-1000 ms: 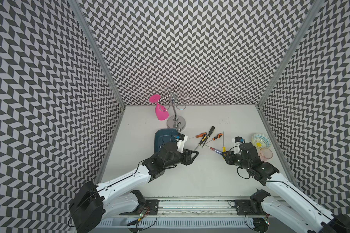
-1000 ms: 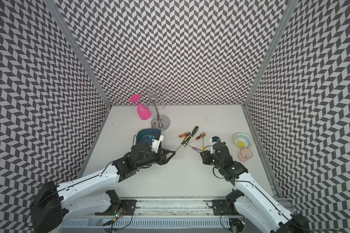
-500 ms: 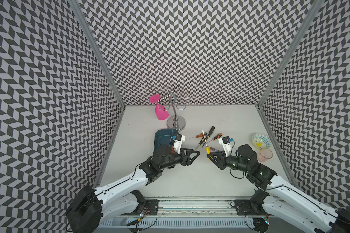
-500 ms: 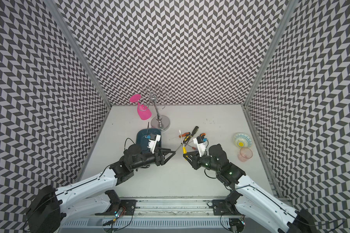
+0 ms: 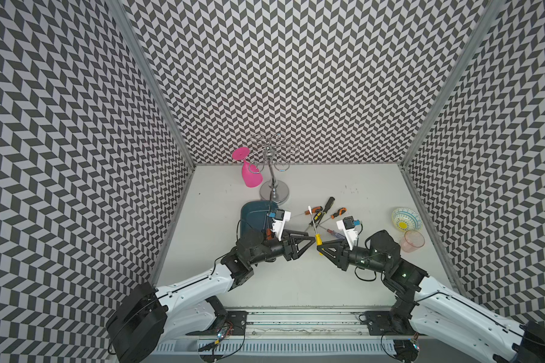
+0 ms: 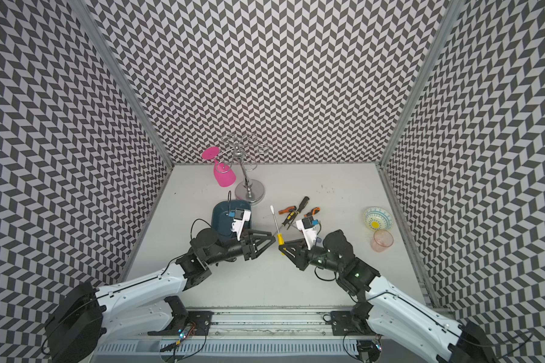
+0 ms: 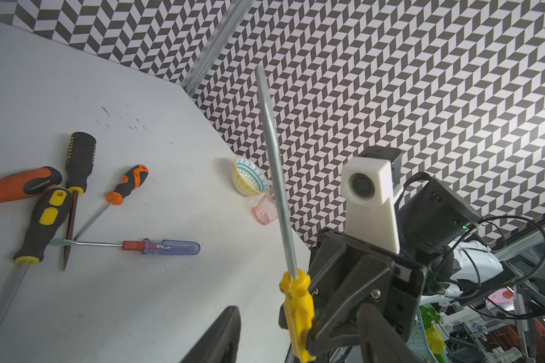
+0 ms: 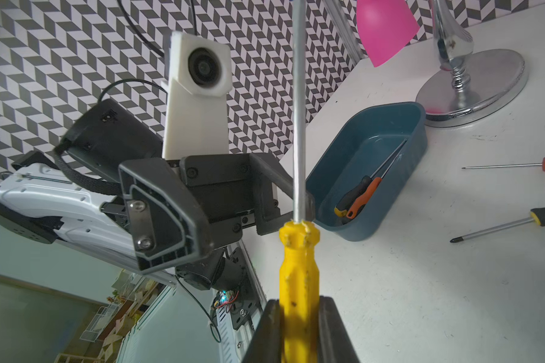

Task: Put the screwdriver on the desktop into the storage box
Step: Pick up the screwdriver from the center of the board.

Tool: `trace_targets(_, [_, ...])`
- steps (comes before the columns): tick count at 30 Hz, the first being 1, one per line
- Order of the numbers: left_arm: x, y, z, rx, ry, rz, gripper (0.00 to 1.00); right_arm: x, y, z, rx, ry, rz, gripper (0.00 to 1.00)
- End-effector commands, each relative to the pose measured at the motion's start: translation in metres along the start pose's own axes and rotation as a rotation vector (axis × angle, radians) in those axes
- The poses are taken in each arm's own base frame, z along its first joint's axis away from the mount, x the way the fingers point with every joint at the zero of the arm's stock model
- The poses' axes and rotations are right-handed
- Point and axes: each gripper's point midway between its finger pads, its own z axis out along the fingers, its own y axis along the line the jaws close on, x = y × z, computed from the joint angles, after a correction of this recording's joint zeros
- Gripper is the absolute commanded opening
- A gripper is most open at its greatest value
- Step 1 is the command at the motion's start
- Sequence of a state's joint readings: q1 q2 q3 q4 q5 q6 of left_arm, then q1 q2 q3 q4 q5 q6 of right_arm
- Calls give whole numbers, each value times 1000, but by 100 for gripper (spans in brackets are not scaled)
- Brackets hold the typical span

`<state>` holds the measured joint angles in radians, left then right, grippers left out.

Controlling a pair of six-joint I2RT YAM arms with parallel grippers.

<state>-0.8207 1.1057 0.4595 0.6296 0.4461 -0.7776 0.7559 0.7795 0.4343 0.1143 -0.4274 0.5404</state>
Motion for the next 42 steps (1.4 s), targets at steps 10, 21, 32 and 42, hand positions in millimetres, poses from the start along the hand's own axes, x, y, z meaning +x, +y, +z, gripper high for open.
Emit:
trace_targets(10, [0, -24, 15, 102, 12, 20, 51, -14, 22, -1, -88, -74, -30, 3])
trace_targets(21, [1, -27, 18, 113, 16, 17, 35, -9, 24, 0, -103, -64, -30, 3])
trace_targets(32, [4, -28, 23, 110, 39, 12, 1, -2, 14, 6, -61, -39, -16, 18])
trace_targets(42, [-3, 2, 10, -92, 54, 30, 0, 0, -13, -3, 90, -68, -13, 43])
